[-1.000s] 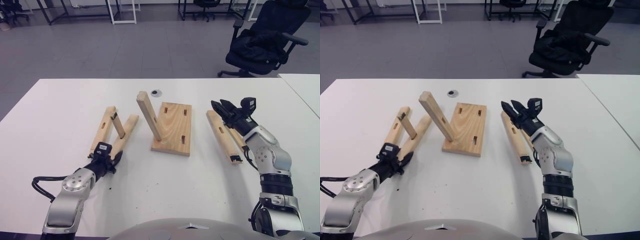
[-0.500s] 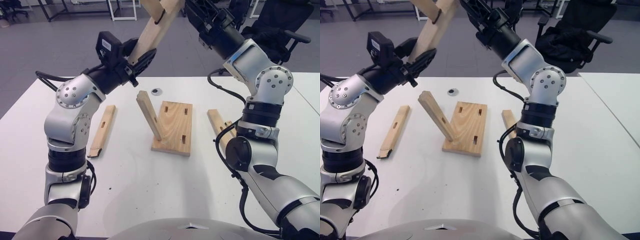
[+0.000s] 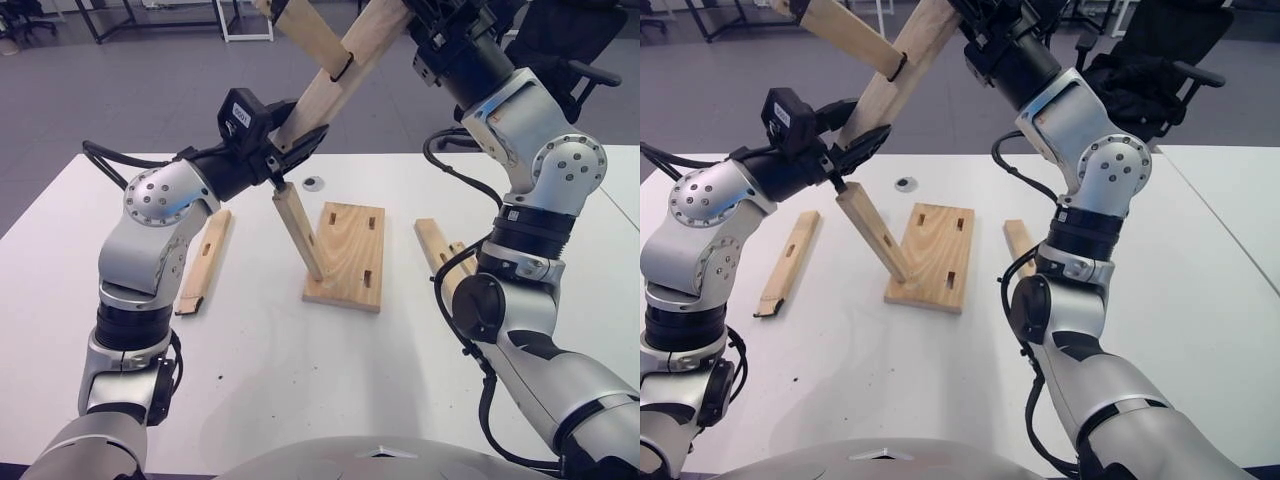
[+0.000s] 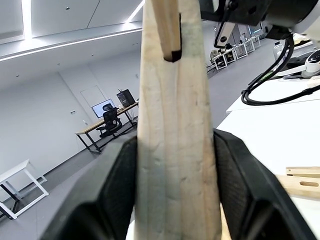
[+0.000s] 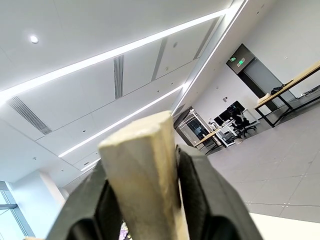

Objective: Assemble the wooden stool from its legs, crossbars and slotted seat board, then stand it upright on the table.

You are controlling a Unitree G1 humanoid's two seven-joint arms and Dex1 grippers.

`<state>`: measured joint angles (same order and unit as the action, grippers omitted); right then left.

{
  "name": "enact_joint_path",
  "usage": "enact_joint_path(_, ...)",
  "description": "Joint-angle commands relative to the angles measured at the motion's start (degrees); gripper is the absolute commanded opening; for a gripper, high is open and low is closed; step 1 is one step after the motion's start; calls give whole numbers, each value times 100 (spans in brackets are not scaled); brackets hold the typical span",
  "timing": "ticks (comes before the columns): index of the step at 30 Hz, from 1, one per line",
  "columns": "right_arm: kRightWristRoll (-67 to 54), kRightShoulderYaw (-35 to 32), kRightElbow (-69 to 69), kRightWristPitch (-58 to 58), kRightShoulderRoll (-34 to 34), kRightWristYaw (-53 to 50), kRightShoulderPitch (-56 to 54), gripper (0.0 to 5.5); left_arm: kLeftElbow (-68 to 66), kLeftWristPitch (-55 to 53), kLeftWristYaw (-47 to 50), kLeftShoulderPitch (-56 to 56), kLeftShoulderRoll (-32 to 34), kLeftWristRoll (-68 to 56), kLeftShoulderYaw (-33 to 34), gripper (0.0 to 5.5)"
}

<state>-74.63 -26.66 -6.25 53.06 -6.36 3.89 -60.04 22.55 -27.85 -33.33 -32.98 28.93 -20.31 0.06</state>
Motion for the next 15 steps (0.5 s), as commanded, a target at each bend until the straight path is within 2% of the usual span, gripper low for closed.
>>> enact_joint_path(1, -109, 16, 114, -102, -77, -115, 93, 120, -66, 13, -48, -83, 70, 74, -30, 208)
enact_joint_path(5, 14, -82, 116, -469, -20, -421, 144, 108, -89, -81, -8, -148, 86, 144, -58, 208)
enact_joint_path(6, -10, -177, 96, -589, -27, -551, 163, 104, -98, -112, -10, -164, 97, 142, -50, 244)
enact_joint_path(12, -293, -716, 133, -969, -99, -1781, 501, 101, -291, -124, 50, -274, 229, 193, 104, 358)
enact_joint_path(15, -279, -806, 610, -986, -249, -2406, 1016, 101, -552, -27, 164, -320, 421, 292, 436, 403)
